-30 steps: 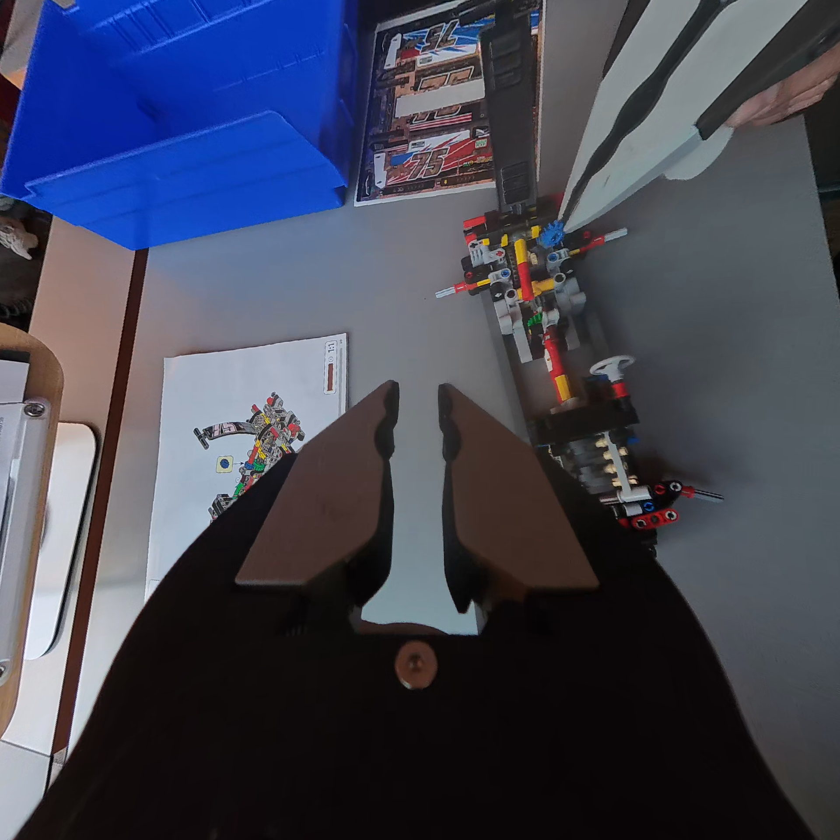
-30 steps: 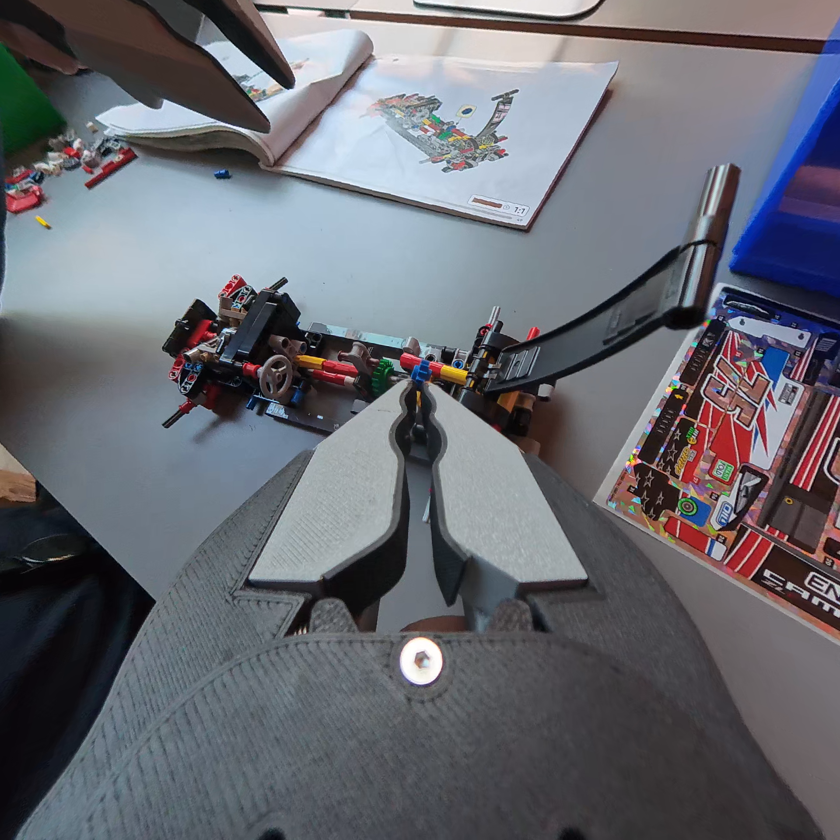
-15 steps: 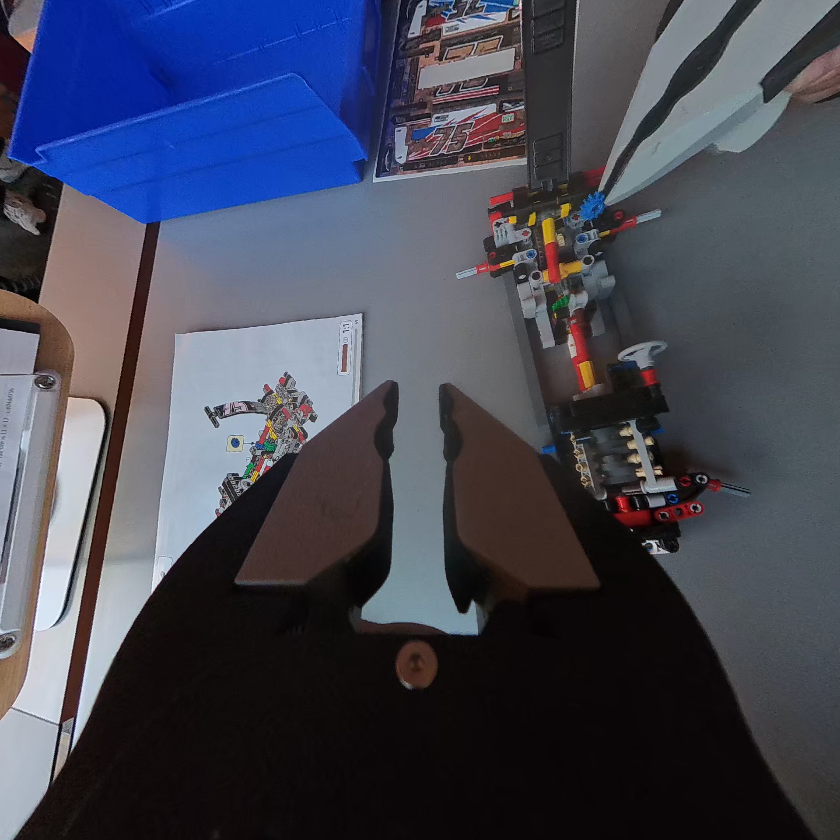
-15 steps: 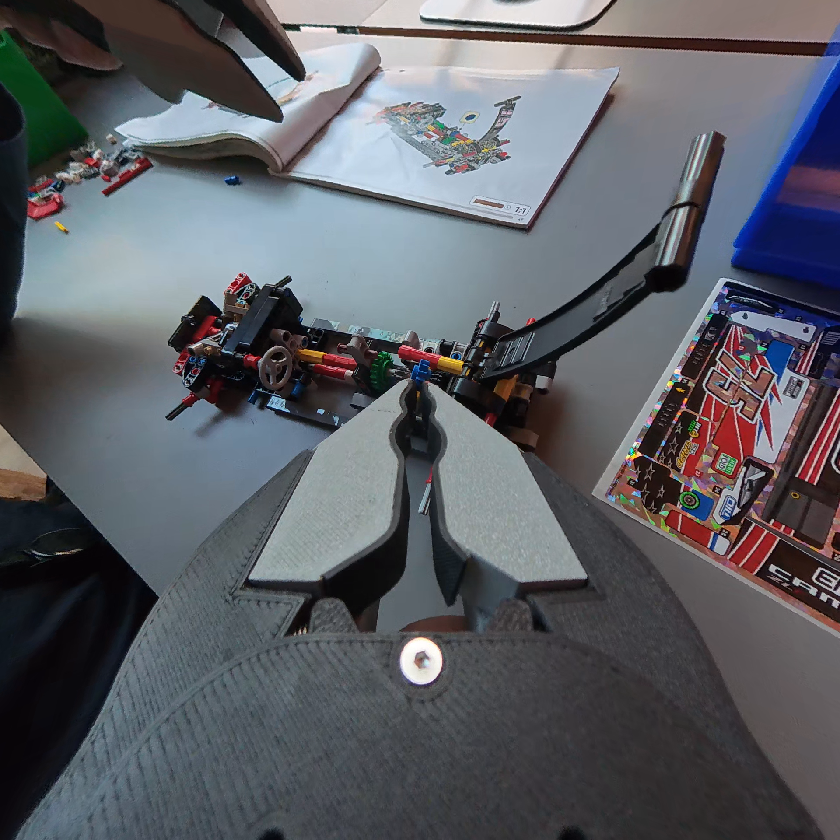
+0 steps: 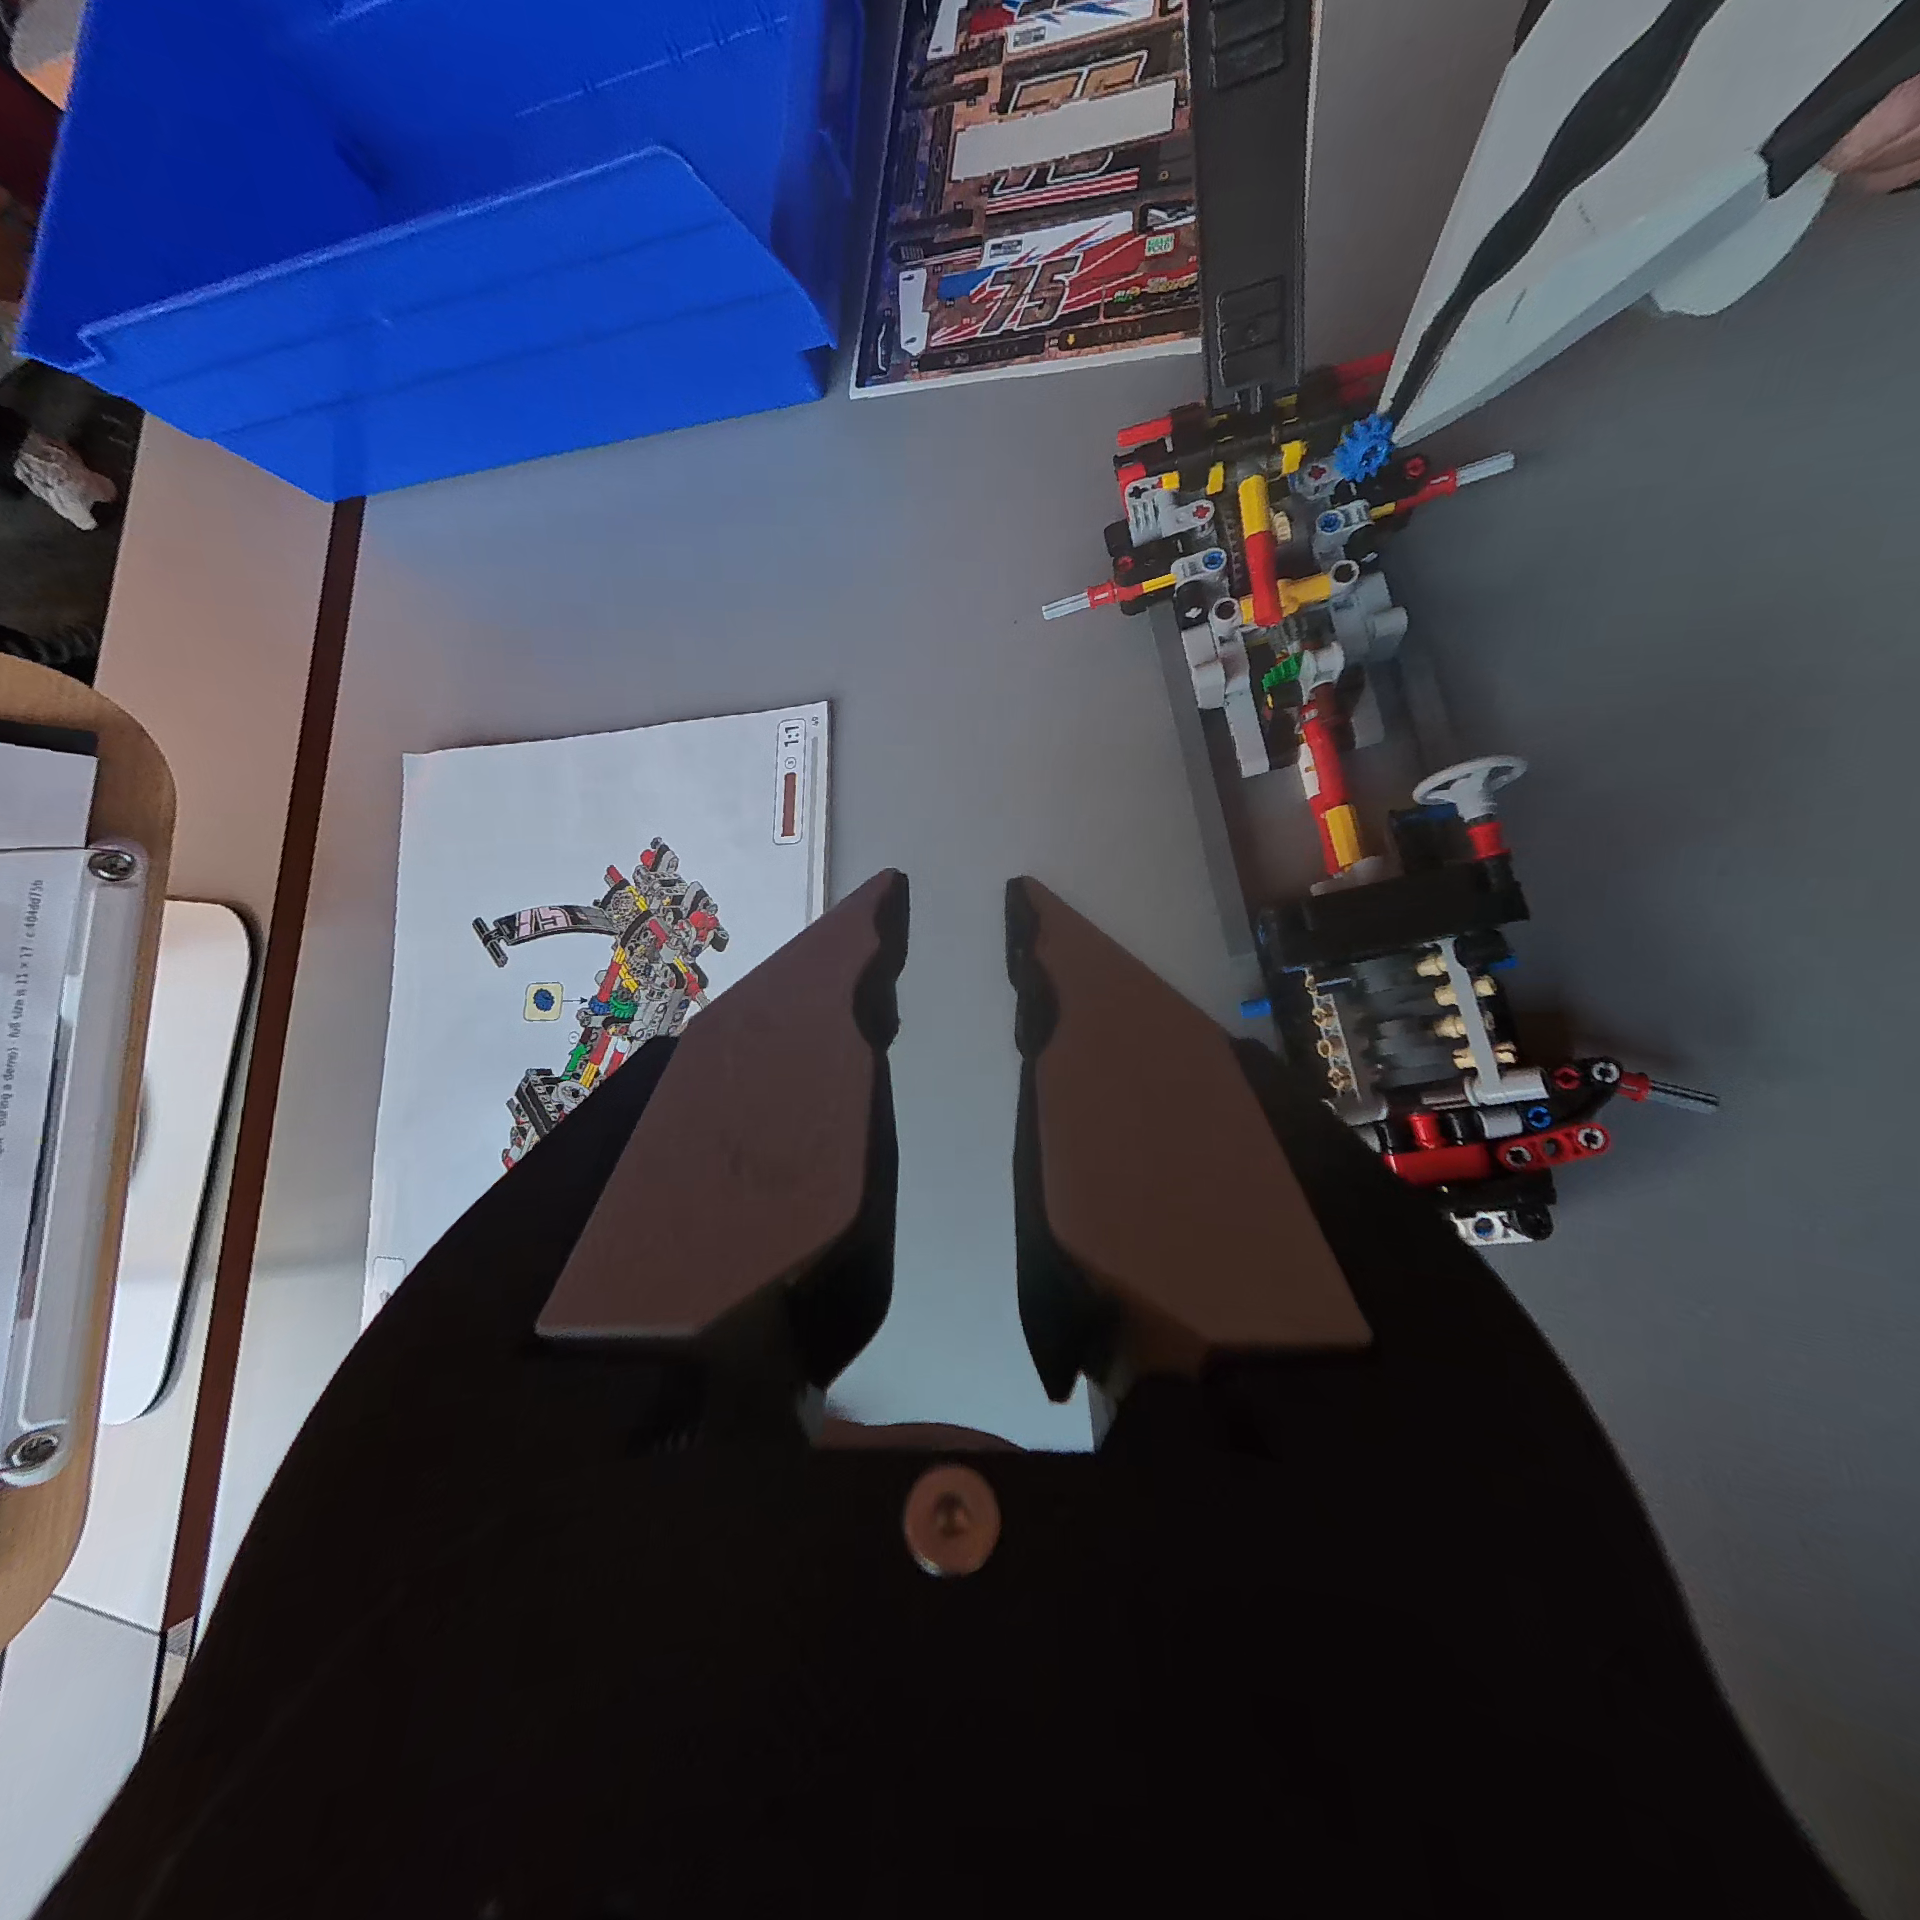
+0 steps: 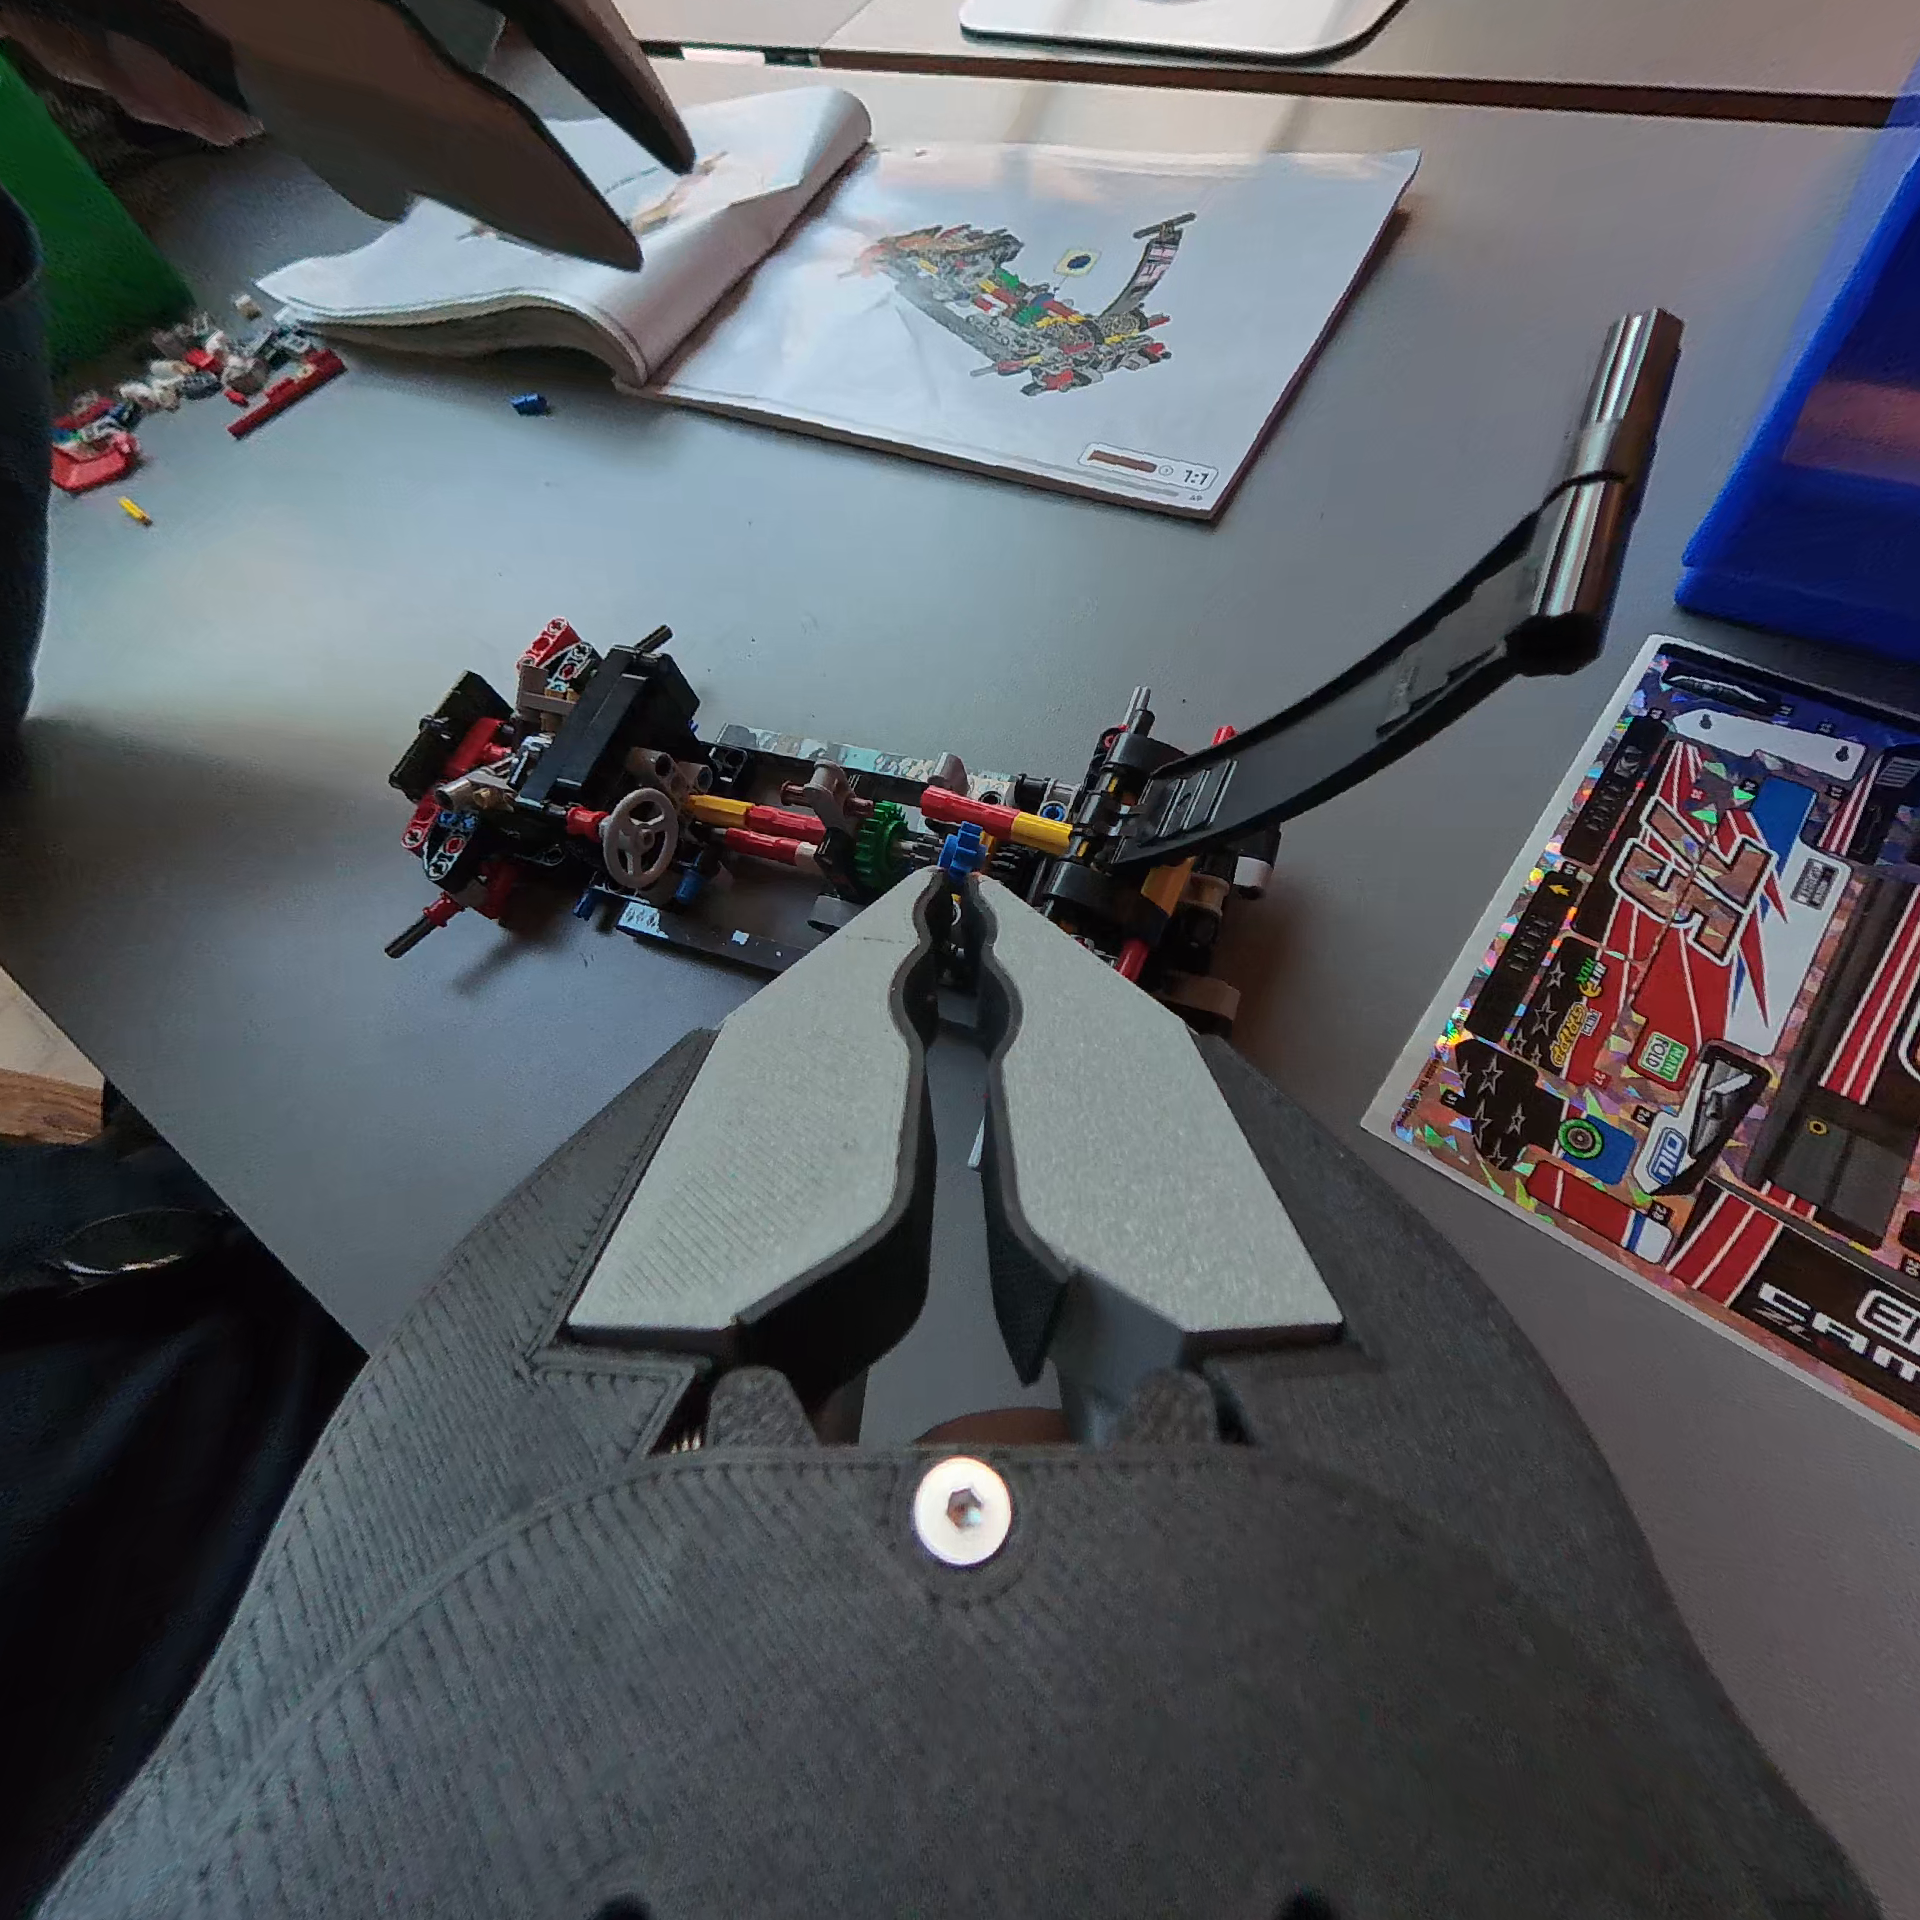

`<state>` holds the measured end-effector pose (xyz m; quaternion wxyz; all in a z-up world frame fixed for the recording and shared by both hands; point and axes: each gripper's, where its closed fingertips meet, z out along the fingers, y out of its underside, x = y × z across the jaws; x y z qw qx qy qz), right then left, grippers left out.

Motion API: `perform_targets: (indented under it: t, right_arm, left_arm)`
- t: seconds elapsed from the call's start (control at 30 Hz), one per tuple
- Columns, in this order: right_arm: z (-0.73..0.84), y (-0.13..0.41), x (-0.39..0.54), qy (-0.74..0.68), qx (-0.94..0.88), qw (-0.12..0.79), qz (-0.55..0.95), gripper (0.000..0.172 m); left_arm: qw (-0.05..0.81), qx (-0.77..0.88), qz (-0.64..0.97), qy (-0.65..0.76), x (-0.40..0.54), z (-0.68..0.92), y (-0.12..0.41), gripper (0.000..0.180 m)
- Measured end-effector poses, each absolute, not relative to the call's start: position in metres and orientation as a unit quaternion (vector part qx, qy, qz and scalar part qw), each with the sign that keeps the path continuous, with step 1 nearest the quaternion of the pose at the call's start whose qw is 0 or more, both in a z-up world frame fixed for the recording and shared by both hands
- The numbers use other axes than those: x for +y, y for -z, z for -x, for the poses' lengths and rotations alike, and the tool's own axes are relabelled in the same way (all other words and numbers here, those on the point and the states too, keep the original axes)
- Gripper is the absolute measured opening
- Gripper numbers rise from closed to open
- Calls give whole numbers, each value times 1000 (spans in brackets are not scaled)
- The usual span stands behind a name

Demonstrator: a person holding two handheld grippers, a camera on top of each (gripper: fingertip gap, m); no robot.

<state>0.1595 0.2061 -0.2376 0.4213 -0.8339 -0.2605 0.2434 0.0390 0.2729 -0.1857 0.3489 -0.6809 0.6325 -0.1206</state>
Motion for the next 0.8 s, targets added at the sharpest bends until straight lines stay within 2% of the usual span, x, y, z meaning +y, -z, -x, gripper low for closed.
perform_targets:
  t: [0.3,0.53,0.8]
  right_arm:
    - [-159,236,204,-248,-263,433,826,0]
    - [-151,228,201,-248,-309,491,776,0]
    - [-158,221,199,-283,-324,545,720,0]
  left_arm:
    - [411,563,709,103,305,6,147,18]
    - [478,466,738,94,339,59,113,21]
    - [460,456,755,103,356,70,129,21]
